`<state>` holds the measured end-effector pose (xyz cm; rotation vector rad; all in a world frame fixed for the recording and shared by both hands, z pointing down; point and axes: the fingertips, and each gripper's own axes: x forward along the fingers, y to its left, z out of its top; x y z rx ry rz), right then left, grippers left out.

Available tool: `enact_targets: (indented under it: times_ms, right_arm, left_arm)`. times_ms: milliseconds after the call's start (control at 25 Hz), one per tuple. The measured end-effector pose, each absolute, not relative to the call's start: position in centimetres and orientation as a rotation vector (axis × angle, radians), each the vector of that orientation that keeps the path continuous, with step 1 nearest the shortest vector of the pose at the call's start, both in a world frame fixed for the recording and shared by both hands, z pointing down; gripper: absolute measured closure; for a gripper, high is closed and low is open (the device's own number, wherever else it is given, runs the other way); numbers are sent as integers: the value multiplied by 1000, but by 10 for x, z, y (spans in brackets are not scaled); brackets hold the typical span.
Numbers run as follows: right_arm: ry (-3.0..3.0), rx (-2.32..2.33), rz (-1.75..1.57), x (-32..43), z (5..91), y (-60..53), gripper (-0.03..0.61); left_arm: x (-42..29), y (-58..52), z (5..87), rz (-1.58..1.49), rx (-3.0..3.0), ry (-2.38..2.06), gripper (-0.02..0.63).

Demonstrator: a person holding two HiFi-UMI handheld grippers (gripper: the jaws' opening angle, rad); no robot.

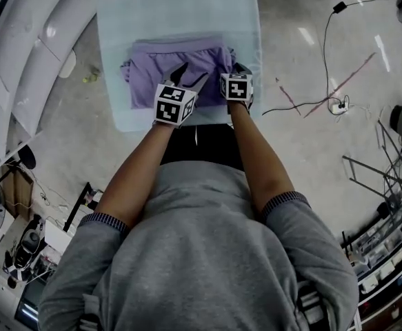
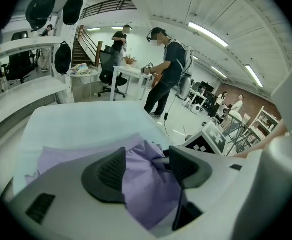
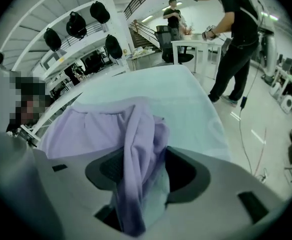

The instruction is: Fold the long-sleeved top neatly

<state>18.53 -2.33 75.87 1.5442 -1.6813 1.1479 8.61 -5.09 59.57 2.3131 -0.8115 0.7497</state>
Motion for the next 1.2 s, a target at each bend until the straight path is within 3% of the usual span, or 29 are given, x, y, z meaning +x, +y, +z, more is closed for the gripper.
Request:
enact_targets:
  times_ms: [120, 240, 720, 1200]
  right_arm:
    - [-1738, 1498, 1181, 177, 755, -23, 461]
    - [-1784, 1486, 1271, 174, 745, -27, 514]
    - [-1885, 1485, 1411, 209, 711, -24, 520]
    - [-1998, 1517, 1397, 161, 631, -28, 521]
  left_arm:
    - [82, -49, 595, 749, 2295, -855, 318]
    - [75, -48, 592, 745, 2288, -891, 318]
    - [34, -47, 564, 762, 2290, -1033, 318]
    - [16, -58, 553, 688, 2360, -995, 318]
